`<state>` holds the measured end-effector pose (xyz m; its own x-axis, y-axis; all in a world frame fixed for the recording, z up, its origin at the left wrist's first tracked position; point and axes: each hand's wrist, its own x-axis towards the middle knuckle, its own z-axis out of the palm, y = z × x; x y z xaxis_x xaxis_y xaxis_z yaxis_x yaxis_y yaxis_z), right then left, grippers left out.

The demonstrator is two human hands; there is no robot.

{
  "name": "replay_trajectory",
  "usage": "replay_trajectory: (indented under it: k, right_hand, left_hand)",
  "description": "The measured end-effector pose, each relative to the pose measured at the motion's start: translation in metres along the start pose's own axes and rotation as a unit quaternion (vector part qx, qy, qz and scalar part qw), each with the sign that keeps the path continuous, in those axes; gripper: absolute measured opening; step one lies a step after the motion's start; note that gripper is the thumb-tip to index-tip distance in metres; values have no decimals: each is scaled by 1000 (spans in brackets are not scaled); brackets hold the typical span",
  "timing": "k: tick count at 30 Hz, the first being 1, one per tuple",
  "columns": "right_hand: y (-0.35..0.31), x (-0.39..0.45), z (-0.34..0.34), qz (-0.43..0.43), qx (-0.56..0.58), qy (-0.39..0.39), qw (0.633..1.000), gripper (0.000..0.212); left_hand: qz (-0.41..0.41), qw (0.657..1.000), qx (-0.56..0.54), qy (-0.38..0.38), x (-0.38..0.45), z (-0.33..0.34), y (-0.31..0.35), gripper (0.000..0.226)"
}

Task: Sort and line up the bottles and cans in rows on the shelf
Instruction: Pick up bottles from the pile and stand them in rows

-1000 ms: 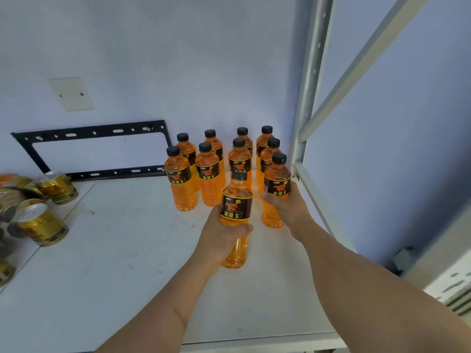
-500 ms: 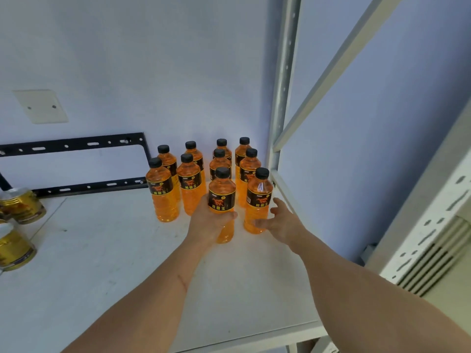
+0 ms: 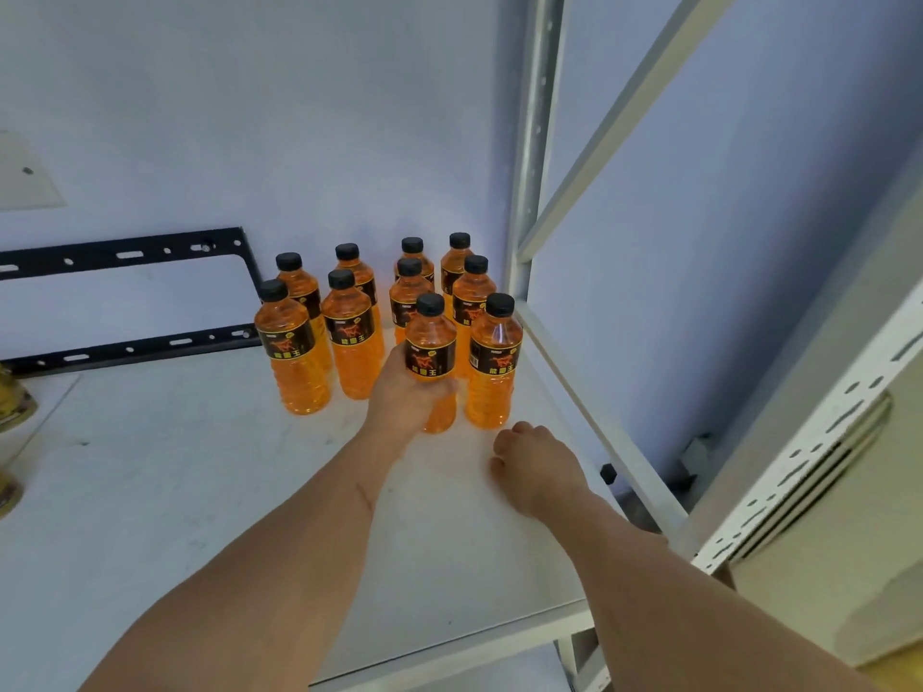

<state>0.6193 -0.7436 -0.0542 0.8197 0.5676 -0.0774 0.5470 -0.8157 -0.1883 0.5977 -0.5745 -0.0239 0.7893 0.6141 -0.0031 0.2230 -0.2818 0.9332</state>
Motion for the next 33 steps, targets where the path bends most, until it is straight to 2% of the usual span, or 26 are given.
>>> replay_trajectory:
  k: [5,7,9,10,11,13,15,16,21,26,33]
  right_hand:
    - [-1,-5,-1,-19,-26,8,999,31]
    - [-4,-11,-2,-26,-40,4,999,32]
    - [-9,-19,-3,-35,-56,4,998,32]
    - [-13,-24,-4,-43,-67,8,997,32]
    - [-18,-30,-4,-54,-78,14,995,32]
    - [-33,-42,-4,-85,-98,28,991,32]
    - [-54,-54,0,-123,-111,41,985,31]
    - [-66,-60,2,-143,-116,47,982,31]
    - [-139,-94,13,-234,-134,52,961,32]
    - [-224,-118,10,-320,-157,79,931,30]
    - [-369,-135,13,-387,-150,107,903,27]
  left_hand:
    - [34,999,-3,-20,-3,-1,3,66]
    - [-8,1000,-2,-18,-10,-5,-1,75]
    - [-48,996,70,8,-24,-15,-12,77]
    - [-33,987,159,19,-36,-24,-19,70]
    - [0,963,267,27,-51,-34,-26,59]
    - [97,883,458,44,-82,-58,-41,41]
    - [177,808,559,51,-114,-83,-54,37]
    - [197,783,587,51,-129,-96,-60,37]
    - [220,725,651,45,-183,-166,-83,28]
    - [210,701,675,93,-216,-247,-100,17]
    - [172,705,669,159,-250,-383,-117,31]
